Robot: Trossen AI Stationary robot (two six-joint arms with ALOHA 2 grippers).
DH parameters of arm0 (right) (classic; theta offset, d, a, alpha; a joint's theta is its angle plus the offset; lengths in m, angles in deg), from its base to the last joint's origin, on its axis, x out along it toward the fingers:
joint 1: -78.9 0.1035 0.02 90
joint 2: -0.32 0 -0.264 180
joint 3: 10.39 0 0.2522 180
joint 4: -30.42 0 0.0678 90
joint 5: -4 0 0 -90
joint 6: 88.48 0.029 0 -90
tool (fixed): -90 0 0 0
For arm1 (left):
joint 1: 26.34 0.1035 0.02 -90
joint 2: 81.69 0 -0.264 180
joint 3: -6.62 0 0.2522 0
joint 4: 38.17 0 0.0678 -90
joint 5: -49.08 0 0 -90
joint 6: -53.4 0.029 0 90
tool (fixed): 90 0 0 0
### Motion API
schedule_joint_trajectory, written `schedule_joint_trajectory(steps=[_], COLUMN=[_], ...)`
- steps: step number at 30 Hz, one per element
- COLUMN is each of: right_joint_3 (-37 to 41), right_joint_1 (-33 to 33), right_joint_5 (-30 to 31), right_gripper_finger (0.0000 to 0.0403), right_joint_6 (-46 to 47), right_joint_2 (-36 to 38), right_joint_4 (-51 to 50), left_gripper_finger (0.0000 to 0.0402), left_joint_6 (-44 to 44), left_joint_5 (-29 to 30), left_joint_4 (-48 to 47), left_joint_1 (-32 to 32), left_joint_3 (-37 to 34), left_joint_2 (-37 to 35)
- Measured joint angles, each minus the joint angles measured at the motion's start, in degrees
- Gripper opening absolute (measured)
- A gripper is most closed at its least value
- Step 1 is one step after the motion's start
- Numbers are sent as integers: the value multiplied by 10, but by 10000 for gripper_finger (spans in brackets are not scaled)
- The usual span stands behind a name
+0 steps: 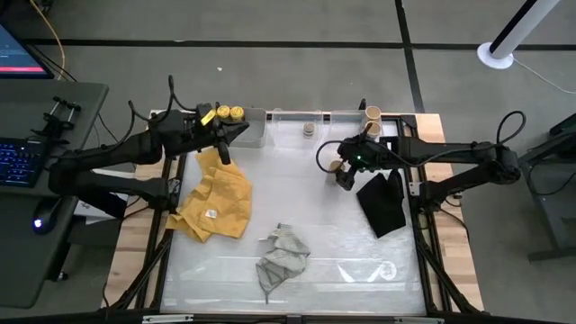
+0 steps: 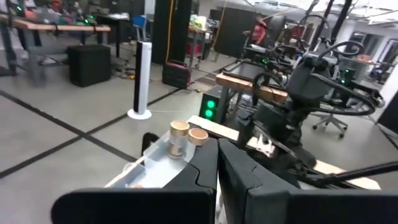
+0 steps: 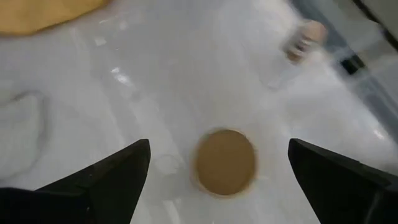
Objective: Sort spices by type
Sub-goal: Put the gold seasoning bottle into the right transparent bin
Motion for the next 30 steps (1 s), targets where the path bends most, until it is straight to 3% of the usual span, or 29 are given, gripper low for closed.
schedule_joint_trajectory(steps=[3, 15, 24, 26, 30], right_joint_3=[0, 0, 1, 1, 1], right_joint_1=[-8, -30, -49, -50, -50], right_joint_5=[-37, -48, -55, -52, -52], right_gripper_finger=[376, 376, 376, 376, 376], right_joint_6=[-49, -124, -126, -122, -104], right_joint_2=[-2, -91, -139, -146, -153], right_joint_4=[7, 3, 3, 4, 5], left_gripper_finger=[0, 0, 0, 0, 0], left_joint_6=[5, 1, -7, -14, -29], left_joint_5=[12, 15, 15, -4, -115], left_joint_4=[-2, -70, -93, -96, -96], left_joint_1=[0, 0, 0, -1, -5], left_joint_3=[0, 0, 0, 0, 0], left_joint_2=[-1, -1, -1, -1, -3])
